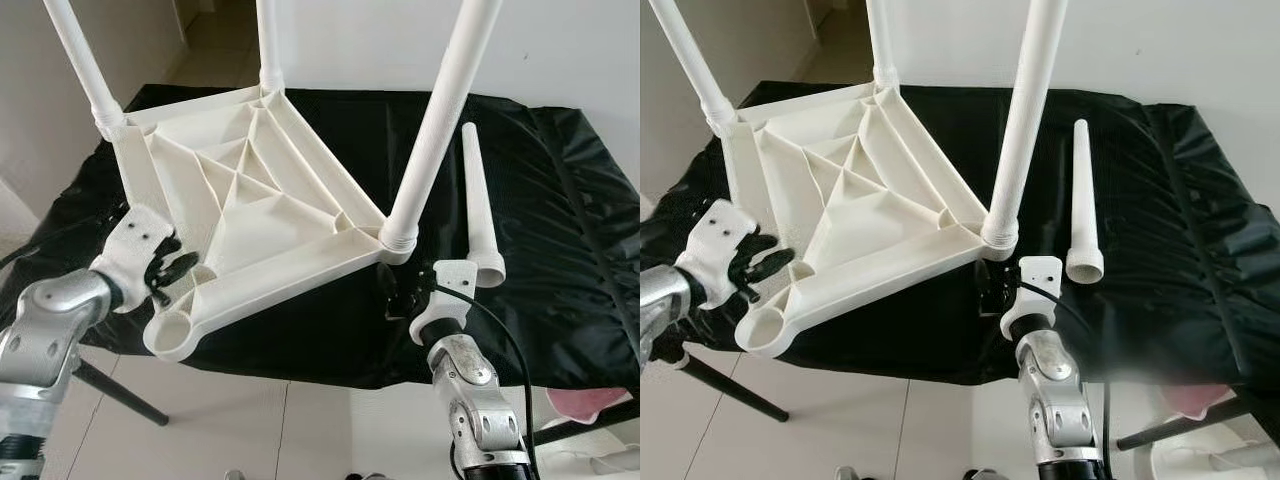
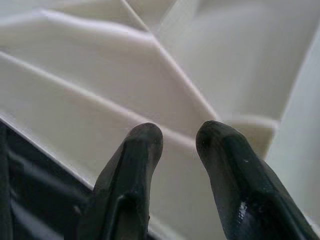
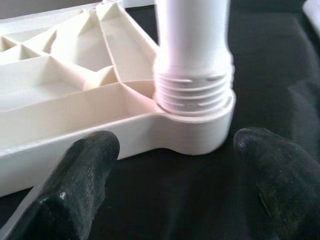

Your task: Building children table

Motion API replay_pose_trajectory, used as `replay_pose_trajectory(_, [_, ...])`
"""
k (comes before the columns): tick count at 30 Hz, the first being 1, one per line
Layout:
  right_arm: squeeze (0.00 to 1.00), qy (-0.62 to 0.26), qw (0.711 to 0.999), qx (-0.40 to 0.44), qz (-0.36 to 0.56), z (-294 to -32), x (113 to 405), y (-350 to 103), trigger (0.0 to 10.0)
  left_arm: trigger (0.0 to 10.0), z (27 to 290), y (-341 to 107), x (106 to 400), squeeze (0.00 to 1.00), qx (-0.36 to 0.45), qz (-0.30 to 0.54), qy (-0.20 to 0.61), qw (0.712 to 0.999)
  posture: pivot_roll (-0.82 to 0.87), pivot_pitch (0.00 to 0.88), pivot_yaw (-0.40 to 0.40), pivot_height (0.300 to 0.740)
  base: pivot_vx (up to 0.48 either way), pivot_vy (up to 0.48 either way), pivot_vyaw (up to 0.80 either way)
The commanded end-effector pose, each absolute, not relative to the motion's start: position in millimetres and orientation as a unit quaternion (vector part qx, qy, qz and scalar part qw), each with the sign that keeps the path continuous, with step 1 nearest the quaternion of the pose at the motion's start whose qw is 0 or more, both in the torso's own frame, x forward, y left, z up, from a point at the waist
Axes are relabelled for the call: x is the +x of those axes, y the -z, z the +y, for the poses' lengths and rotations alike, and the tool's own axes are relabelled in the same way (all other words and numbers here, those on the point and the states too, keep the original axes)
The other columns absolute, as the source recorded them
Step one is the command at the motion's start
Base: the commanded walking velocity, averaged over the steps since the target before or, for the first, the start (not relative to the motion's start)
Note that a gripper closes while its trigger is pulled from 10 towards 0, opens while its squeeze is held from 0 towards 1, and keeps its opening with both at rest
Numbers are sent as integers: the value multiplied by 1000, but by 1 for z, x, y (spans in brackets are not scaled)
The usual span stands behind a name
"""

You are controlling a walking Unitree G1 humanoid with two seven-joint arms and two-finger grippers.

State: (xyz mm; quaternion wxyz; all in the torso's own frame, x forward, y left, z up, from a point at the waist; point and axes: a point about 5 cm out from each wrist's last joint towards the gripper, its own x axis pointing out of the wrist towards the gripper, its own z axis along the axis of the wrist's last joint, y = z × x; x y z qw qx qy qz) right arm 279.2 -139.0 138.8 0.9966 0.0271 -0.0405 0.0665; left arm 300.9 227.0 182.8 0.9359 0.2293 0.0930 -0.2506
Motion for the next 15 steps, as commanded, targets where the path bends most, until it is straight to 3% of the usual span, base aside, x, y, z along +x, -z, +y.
replay_pose_trajectory(1, [0, -71, 996, 30, -35, -137, 278, -135, 10000, 10000, 232, -184, 301, 0, 229, 86, 227, 942, 26, 119, 5, 740, 0, 0, 0])
replay_pose_trajectory(8, [0, -81, 996, 29, -31, -133, 279, -133, 10000, 10000, 242, -177, 296, 0, 270, 98, 224, 931, 42, 119, -5, 740, 0, 0, 0])
replay_pose_trajectory(15, [0, -83, 996, 28, -31, -134, 280, -133, 10000, 10000, 235, -166, 292, 0, 282, 109, 244, 921, 44, 118, -4, 740, 0, 0, 0])
